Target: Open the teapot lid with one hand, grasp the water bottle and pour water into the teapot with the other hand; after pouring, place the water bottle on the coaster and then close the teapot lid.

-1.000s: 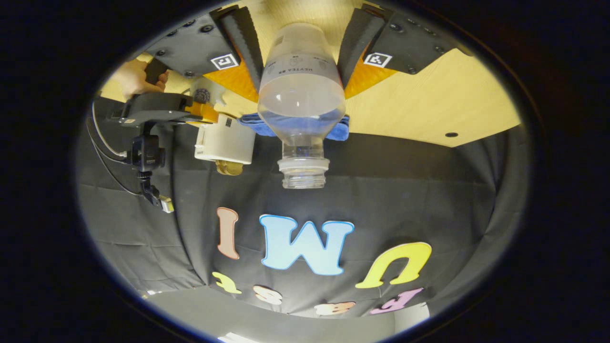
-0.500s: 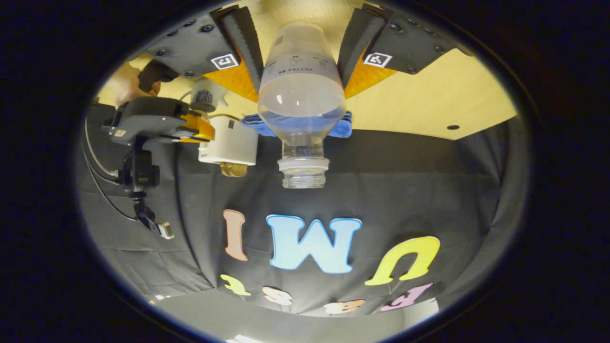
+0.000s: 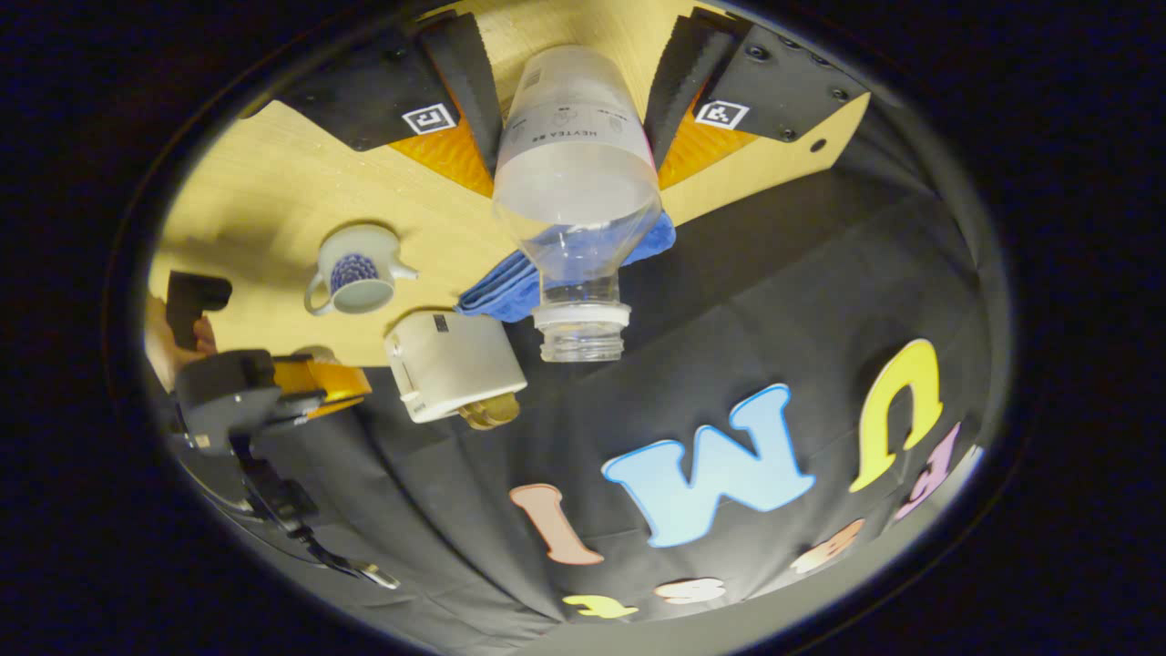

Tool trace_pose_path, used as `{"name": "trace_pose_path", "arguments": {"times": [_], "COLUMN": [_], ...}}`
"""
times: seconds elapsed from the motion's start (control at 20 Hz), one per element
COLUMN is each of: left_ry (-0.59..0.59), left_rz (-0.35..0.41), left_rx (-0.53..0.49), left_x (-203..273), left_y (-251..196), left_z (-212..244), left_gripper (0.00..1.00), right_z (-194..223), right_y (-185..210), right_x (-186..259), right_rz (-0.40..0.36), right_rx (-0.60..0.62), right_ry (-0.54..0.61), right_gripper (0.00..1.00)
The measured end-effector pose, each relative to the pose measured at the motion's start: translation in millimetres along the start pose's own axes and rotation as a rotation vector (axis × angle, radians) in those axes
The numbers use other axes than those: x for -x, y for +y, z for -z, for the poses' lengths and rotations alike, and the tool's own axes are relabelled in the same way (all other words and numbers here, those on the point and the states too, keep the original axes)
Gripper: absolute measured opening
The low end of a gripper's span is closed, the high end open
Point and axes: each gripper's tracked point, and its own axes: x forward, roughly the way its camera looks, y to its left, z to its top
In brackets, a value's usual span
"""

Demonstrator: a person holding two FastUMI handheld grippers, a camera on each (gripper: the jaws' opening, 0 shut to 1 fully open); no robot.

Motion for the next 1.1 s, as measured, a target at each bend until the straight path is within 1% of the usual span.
{"name": "trace_pose_path", "arguments": {"times": [0.2,0.4,0.55,0.7,0.85,1.0,1.1], "left_ry": [0.021,0.042,0.041,0.029,0.02,0.036,0.05], "left_rz": [0.031,0.088,0.112,0.145,0.169,0.192,0.198], "left_rx": [-0.227,-0.392,-0.54,-0.663,-0.778,-0.878,-0.938], "left_x": [-21.9,-48.7,-58.6,-69.5,-77.4,-82.4,-86.8], "left_y": [-23.2,-50.4,-61.8,-76.6,-89.2,-99.0,-100.2], "left_z": [-14.1,-20.8,-30.5,-40.5,-47.3,-47.6,-44.0], "left_gripper": [0.86,0.86,0.86,0.87,0.87,0.86,0.86], "right_z": [8.7,17.5,22.5,24.3,33.6,43.1,44.4], "right_y": [-30.4,-39.9,-58.1,-71.7,-94.4,-113.6,-118.2], "right_x": [-1.6,-4.6,-5.2,-2.6,-0.7,0.6,2.5], "right_rz": [0.081,0.085,0.142,0.172,0.243,0.307,0.317], "right_rx": [0.012,-0.029,0.013,-0.016,0.009,0.028,0.016], "right_ry": [0.02,0.042,0.055,0.066,0.089,0.117,0.126], "right_gripper": [0.09,0.1,0.1,0.09,0.09,0.09,0.09]}}
